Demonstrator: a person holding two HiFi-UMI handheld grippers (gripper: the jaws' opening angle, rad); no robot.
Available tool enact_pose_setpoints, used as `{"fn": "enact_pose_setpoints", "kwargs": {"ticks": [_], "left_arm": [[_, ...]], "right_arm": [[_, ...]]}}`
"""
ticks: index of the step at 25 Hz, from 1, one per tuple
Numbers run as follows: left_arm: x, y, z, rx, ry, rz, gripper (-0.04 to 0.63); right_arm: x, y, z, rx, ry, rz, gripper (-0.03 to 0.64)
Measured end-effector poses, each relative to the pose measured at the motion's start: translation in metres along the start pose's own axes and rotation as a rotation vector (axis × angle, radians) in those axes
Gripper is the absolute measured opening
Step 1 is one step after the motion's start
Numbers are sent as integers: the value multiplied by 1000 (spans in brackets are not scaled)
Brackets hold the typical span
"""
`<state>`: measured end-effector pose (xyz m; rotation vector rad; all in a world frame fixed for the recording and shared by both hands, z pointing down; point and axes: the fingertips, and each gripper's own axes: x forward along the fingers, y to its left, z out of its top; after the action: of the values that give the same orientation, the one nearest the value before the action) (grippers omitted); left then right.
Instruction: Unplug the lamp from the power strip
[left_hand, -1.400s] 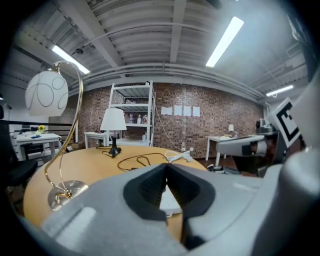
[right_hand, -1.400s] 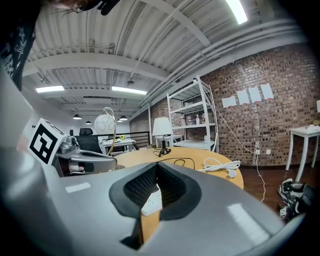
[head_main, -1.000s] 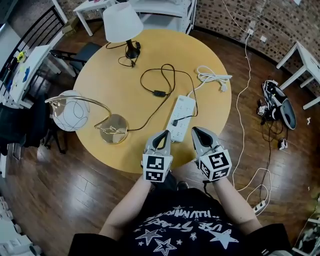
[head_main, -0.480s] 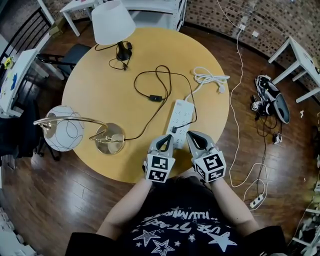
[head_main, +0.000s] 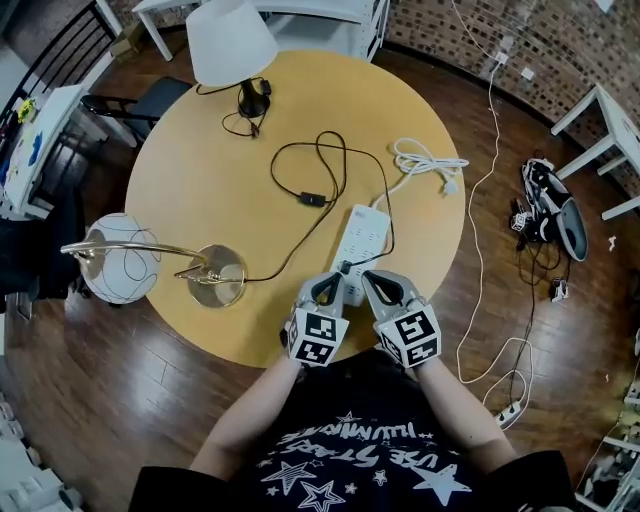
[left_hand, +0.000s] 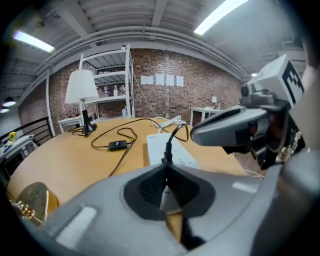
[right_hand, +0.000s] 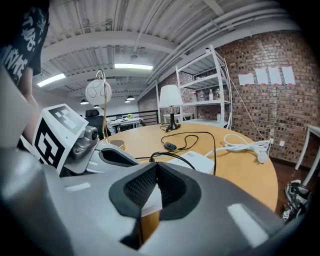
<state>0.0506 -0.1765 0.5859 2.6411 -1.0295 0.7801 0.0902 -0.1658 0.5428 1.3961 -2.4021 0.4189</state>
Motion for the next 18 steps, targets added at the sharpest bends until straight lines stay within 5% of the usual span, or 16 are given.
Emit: {"fn": "enact_pose_setpoints", "kwargs": {"ticks": [18], "left_arm": [[6,-2,-9,0,66,26,5]], "right_arm": [[21,0,-5,-40,8,124,9]]}}
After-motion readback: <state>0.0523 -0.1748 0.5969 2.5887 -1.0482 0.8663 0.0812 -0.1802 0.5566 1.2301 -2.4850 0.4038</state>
